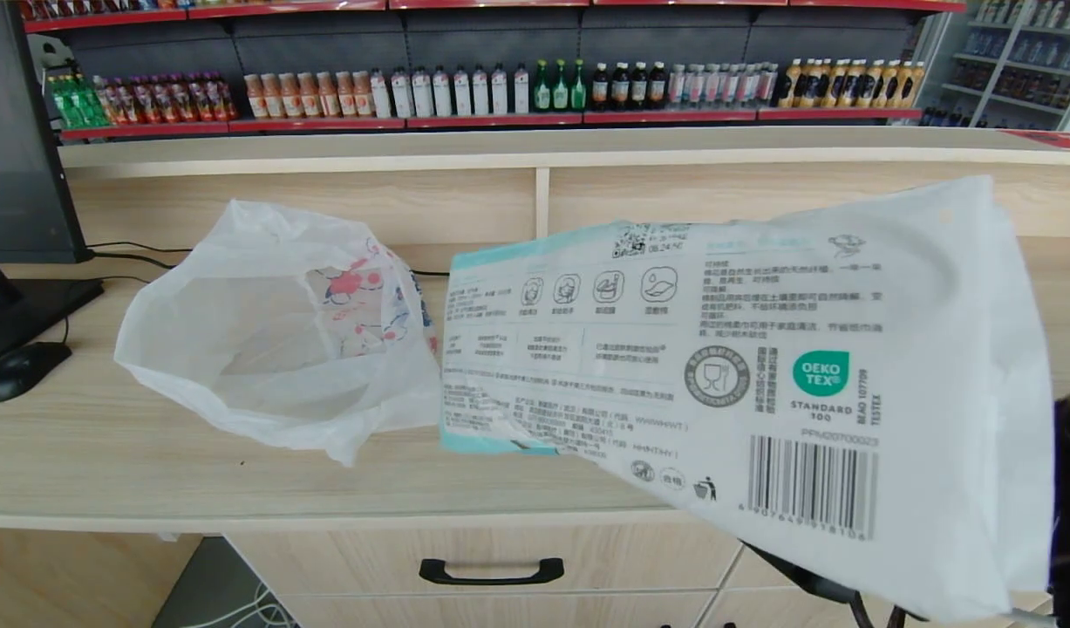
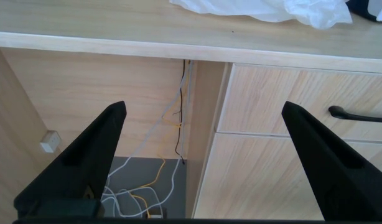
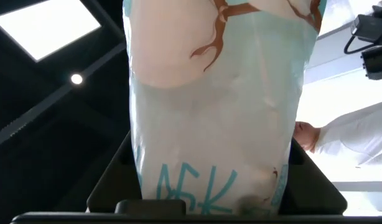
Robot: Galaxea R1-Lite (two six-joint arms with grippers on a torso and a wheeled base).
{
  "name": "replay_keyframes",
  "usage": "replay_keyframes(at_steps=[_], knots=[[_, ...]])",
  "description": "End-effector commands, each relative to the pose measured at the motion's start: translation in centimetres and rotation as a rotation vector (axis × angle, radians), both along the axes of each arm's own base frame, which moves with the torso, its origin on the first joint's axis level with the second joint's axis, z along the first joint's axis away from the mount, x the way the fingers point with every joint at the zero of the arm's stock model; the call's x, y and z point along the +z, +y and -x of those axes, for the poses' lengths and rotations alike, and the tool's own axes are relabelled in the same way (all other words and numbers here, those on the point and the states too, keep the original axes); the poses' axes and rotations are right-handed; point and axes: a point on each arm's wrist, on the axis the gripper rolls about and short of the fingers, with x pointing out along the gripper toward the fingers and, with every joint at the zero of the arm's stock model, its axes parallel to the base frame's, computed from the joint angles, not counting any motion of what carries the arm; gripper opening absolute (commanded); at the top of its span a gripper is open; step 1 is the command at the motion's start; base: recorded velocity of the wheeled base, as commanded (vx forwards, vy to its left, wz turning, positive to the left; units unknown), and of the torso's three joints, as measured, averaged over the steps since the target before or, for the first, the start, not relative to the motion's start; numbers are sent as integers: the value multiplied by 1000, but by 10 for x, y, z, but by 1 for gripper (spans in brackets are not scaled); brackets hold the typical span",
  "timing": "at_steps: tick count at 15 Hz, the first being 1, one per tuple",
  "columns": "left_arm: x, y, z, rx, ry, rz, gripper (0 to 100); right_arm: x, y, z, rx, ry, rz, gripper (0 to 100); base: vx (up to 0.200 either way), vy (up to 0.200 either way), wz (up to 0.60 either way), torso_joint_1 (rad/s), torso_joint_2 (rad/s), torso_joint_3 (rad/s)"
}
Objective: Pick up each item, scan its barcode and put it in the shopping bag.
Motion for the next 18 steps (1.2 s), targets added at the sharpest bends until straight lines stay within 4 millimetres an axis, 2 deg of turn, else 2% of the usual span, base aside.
replay_keyframes(at_steps=[1, 4, 13, 17, 18], knots=[[0, 0, 0, 0, -1, 1, 100, 7, -4, 4, 3, -10, -21, 0, 0, 0, 0, 0, 0, 0], [0, 0, 0, 0, -1, 1, 100, 12, -8, 8, 20, 14, -41, 0, 0, 0, 0, 0, 0, 0], [0, 0, 0, 0, -1, 1, 100, 12, -10, 7, 11, 23, -41, 0, 0, 0, 0, 0, 0, 0], [0, 0, 0, 0, -1, 1, 100, 2, -21, 2, -81, 51, -27, 0, 0, 0, 0, 0, 0, 0], [0, 0, 0, 0, -1, 1, 100, 4, -29, 5, -115, 6, -27, 0, 0, 0, 0, 0, 0, 0]])
